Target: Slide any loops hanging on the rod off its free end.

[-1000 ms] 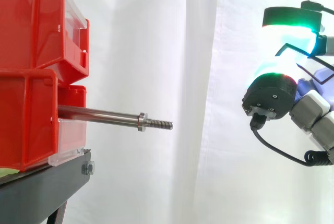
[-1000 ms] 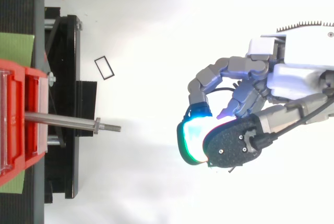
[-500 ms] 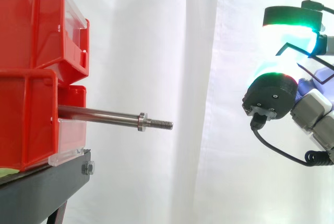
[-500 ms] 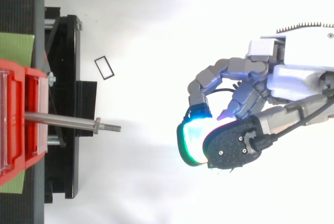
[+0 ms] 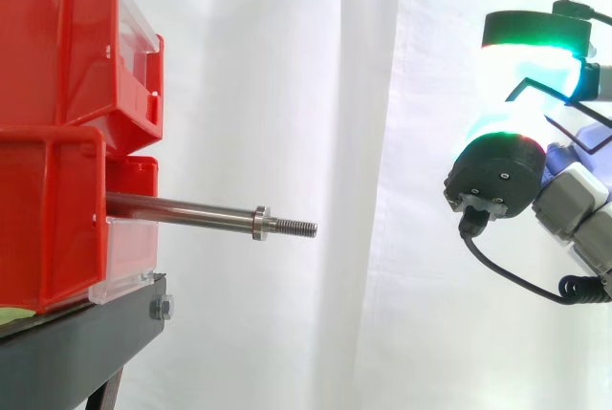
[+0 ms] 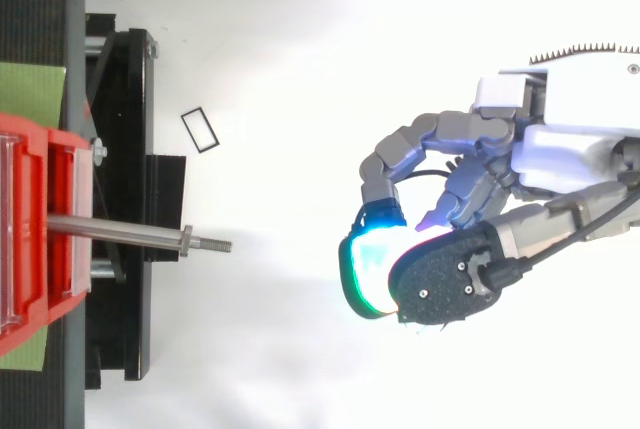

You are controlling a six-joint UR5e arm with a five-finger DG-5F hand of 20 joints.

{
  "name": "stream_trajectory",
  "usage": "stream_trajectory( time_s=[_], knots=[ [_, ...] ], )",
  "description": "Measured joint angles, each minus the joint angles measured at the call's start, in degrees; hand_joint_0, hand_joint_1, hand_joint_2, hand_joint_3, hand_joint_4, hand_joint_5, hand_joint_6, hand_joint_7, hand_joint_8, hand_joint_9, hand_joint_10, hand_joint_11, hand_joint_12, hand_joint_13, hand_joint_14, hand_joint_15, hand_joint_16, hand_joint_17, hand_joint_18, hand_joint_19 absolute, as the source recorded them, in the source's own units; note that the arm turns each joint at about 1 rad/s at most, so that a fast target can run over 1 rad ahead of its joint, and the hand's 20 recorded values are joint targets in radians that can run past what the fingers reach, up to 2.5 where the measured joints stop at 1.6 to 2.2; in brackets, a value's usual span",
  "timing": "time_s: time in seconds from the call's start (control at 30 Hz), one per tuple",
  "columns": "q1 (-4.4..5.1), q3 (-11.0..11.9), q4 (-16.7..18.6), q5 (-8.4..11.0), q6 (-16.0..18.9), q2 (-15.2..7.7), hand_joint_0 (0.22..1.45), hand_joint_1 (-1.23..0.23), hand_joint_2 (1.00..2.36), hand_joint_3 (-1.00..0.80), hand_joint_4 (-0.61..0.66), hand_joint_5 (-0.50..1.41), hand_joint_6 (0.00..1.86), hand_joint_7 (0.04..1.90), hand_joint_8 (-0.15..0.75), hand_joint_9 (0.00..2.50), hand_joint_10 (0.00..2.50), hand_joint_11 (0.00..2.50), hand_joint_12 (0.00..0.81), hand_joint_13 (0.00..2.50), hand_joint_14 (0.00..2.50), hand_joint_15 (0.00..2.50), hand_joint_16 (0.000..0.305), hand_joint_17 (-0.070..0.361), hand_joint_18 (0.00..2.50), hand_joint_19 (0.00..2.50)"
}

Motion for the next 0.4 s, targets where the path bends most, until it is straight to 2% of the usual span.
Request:
stream_trajectory(
  time_s=[0.4],
  knots=[
    [0.01, 0.0, 0.0, 0.0, 0.0, 0.0, 0.61, -0.71, 1.02, -0.06, -0.02, -0.14, 0.93, 1.11, 0.358, 1.12, 0.02, 0.58, 0.328, 1.17, 0.01, 0.34, 0.05, 0.113, 1.15, 0.44]
  ],
)
